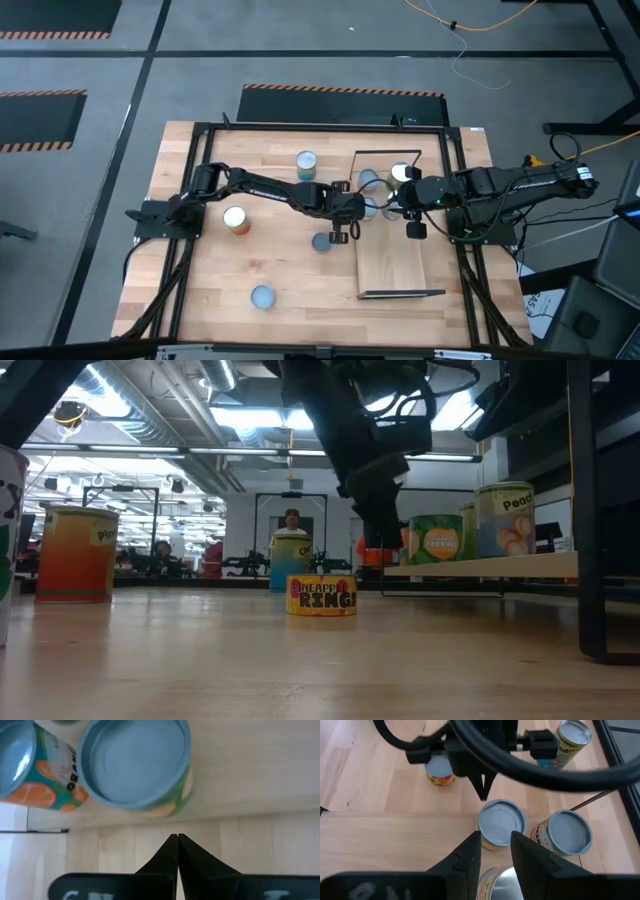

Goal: Pick and place cans onto a shelf
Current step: Put the canned sliced peaches on the shelf, then put the canned cherries on the shelf

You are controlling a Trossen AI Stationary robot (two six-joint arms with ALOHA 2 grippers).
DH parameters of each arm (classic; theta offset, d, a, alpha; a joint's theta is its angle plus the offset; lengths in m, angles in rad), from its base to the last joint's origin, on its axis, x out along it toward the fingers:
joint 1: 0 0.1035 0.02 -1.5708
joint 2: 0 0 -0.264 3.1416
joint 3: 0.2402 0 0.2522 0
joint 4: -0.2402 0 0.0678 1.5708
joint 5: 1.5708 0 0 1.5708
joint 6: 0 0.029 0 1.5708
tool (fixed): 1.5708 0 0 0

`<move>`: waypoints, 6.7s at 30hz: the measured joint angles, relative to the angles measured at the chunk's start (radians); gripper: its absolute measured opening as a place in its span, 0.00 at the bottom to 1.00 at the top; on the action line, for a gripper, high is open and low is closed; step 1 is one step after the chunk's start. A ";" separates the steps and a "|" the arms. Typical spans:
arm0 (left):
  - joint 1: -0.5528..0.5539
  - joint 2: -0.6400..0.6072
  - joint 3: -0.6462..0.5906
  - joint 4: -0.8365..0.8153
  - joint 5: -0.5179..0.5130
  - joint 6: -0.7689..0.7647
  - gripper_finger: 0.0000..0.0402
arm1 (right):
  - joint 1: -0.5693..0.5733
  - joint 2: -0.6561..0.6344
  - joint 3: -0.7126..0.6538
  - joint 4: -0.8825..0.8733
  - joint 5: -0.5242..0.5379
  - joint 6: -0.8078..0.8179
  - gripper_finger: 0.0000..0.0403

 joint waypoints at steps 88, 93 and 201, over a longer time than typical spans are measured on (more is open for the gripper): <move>-0.315 -1.269 -1.182 0.633 -0.211 -0.185 0.00 | -0.019 0.011 -0.001 0.366 0.002 -0.032 0.55; -0.315 -1.269 -1.182 0.634 -0.211 -0.185 0.00 | -0.093 0.057 0.001 0.431 -0.026 -0.098 0.55; -0.315 -1.268 -1.182 0.637 -0.210 -0.186 0.00 | -0.462 1.000 0.472 0.576 -0.265 -0.529 0.07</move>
